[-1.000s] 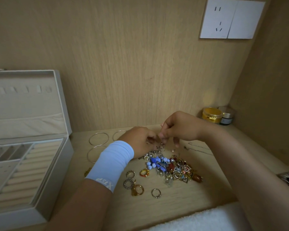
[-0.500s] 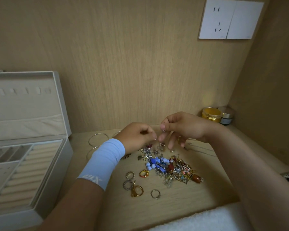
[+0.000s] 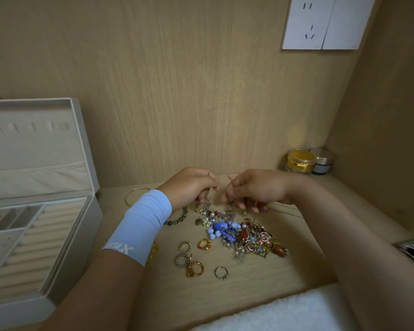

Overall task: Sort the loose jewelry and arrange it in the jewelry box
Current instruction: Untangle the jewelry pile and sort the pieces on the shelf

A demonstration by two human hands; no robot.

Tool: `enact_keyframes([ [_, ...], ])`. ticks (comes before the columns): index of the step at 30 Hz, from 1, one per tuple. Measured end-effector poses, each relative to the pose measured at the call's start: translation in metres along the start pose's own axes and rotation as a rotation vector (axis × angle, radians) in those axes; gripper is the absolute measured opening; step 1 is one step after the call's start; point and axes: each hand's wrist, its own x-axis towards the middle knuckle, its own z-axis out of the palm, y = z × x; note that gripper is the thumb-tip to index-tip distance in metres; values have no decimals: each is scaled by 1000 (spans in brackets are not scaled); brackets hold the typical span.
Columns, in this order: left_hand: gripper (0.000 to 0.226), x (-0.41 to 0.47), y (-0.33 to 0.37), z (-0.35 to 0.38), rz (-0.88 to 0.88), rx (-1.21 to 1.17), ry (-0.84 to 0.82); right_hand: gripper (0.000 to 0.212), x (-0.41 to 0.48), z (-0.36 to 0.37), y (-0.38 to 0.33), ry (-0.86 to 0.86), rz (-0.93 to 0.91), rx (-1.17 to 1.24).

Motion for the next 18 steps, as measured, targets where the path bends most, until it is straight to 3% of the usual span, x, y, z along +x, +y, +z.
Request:
enact_keyframes([
  [5, 18, -2, 1, -4, -11, -52, -14, 28, -4, -2, -8, -62, 43, 8],
  [9, 21, -6, 7, -6, 26, -158, -22, 18, -12, -13, -11, 29, -77, -17],
  [14, 21, -9, 23, -1, 105, -370, -60, 23, -15, -19, -11, 157, -205, 133],
  [18, 23, -12, 33, 2, 154, -457, -85, 30, -12, -14, -12, 165, -249, 312],
])
